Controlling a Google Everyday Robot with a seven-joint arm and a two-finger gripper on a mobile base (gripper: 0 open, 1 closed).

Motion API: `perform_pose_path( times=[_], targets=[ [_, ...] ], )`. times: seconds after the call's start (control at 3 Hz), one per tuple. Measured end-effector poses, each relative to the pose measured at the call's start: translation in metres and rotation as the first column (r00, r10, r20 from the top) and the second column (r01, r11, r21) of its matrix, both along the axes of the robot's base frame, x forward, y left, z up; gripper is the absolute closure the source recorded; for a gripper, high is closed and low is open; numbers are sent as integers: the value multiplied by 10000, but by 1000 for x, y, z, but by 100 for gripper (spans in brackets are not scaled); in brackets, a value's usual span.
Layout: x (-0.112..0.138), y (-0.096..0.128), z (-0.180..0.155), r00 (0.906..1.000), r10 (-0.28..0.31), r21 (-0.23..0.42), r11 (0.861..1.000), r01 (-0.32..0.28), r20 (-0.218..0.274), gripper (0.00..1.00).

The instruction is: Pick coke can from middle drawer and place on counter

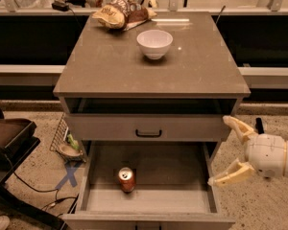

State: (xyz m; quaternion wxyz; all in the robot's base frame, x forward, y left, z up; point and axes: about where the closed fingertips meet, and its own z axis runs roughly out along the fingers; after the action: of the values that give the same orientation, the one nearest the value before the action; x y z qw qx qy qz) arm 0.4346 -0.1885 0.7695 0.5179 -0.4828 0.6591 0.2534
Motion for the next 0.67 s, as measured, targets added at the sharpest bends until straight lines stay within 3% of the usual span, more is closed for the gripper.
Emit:
perform_pose_path(
  times=[0.33,0.67],
  targets=[
    [2,4,3,9999,40,-135,9999,-41,-121,0],
    [4,18,-21,9992,181,-63,9998,-183,-357,0]
  ],
)
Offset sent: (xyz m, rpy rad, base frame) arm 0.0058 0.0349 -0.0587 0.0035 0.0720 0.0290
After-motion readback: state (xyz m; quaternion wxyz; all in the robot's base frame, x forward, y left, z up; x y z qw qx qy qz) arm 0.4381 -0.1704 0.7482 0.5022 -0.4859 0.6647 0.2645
